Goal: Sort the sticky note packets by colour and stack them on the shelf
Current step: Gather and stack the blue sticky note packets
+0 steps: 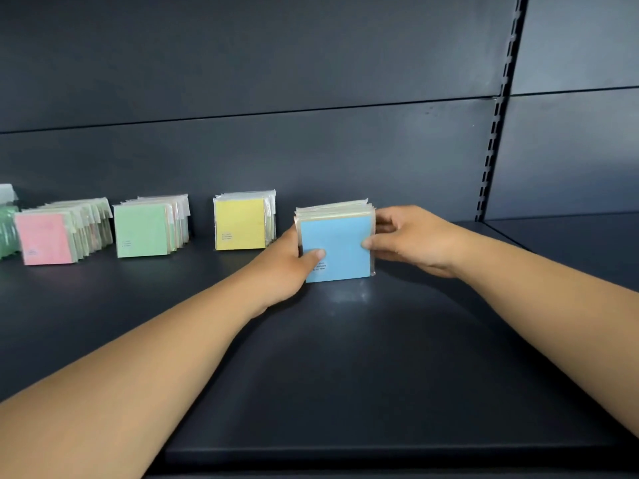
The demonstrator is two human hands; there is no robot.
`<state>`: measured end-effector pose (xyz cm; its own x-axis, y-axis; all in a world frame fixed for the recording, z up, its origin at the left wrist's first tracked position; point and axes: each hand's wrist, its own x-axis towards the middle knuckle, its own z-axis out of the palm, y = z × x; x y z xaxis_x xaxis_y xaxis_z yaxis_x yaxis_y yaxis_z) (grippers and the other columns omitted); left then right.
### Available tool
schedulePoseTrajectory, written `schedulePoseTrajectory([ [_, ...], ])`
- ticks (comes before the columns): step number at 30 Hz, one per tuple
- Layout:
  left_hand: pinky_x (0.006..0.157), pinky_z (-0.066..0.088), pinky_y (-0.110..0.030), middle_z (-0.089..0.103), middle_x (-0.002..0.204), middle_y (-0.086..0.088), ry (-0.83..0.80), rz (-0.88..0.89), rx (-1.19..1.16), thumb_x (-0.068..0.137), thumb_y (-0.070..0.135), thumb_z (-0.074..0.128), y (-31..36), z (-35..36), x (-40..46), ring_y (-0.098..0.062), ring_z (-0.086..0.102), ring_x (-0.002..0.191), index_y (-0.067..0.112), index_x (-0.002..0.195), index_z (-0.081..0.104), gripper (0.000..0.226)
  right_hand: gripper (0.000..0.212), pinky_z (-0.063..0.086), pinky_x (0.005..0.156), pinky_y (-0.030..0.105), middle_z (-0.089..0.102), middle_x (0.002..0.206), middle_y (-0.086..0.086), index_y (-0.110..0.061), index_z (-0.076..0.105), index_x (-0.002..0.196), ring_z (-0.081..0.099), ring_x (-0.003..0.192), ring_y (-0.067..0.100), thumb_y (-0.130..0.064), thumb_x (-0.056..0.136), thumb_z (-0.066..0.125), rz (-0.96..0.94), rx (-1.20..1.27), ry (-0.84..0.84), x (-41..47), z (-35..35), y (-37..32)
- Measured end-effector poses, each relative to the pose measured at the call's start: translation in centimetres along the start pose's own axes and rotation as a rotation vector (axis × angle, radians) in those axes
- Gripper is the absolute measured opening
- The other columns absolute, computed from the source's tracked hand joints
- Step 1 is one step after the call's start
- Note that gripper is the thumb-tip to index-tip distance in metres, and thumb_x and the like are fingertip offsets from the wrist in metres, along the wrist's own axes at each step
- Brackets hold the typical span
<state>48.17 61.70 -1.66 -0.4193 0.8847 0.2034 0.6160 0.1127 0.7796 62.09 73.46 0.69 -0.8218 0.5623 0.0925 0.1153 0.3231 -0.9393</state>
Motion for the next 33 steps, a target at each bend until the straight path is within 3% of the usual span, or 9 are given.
schedulePoseTrajectory([
  [3,0.104,0.032,-0.026,0.051,0.124,0.013,-0.006,-0.046,0.038,0.098,0.021,0.040,0.0,0.3,0.0,-0.009,0.046,0.118,0.025,0.136,0.038,0.038,0.030,0.046,0.092,0.023,0.063,0.109,0.001,-0.011,0.057,0.117,0.059,0.103,0.012,0.003,0.092,0.049,0.049,0.019,-0.008,0.2,0.0,0.3],
  [8,0.108,0.034,-0.035,0.054,0.130,0.004,0.029,-0.095,0.026,0.098,0.020,0.041,0.0,0.7,2.3,-0.018,0.050,0.120,0.020,0.133,0.045,0.035,0.026,0.046,0.091,0.024,0.063,0.118,0.007,-0.007,0.059,0.116,0.059,0.103,0.015,0.000,0.093,0.048,0.093,-0.079,0.029,2.1,-0.6,0.0],
  [17,0.104,0.040,-0.040,0.060,0.119,-0.004,0.123,-0.234,-0.227,0.098,0.016,0.041,-0.8,1.4,8.7,-0.024,0.057,0.112,0.011,0.122,0.053,0.028,0.024,0.047,0.090,0.027,0.062,0.121,0.013,0.001,0.058,0.114,0.057,0.095,0.016,-0.001,0.094,0.046,0.180,-0.034,0.158,7.4,-1.3,0.5],
  [23,0.104,0.041,-0.040,0.061,0.114,-0.004,0.116,-0.266,-0.319,0.099,0.016,0.040,-1.5,1.4,10.6,-0.023,0.057,0.112,0.010,0.121,0.054,0.027,0.025,0.047,0.086,0.027,0.061,0.122,0.015,0.004,0.058,0.115,0.056,0.095,0.017,0.000,0.095,0.044,0.194,0.037,0.196,9.1,-1.3,1.0],
  [29,0.106,0.039,-0.037,0.060,0.123,-0.004,0.108,-0.241,-0.326,0.099,0.017,0.041,-2.2,1.5,11.2,-0.021,0.056,0.113,0.013,0.128,0.051,0.031,0.024,0.047,0.091,0.030,0.061,0.122,0.016,0.004,0.058,0.112,0.057,0.096,0.019,0.001,0.095,0.042,0.188,0.099,0.209,9.9,-1.3,1.8],
  [33,0.106,0.038,-0.035,0.059,0.123,-0.002,0.111,-0.231,-0.332,0.098,0.018,0.041,-2.5,1.5,11.1,-0.019,0.056,0.112,0.014,0.129,0.050,0.033,0.021,0.047,0.092,0.029,0.063,0.113,0.015,-0.004,0.057,0.082,0.058,0.093,0.019,-0.004,0.097,0.042,0.217,0.135,0.197,9.9,-1.2,2.4],
])
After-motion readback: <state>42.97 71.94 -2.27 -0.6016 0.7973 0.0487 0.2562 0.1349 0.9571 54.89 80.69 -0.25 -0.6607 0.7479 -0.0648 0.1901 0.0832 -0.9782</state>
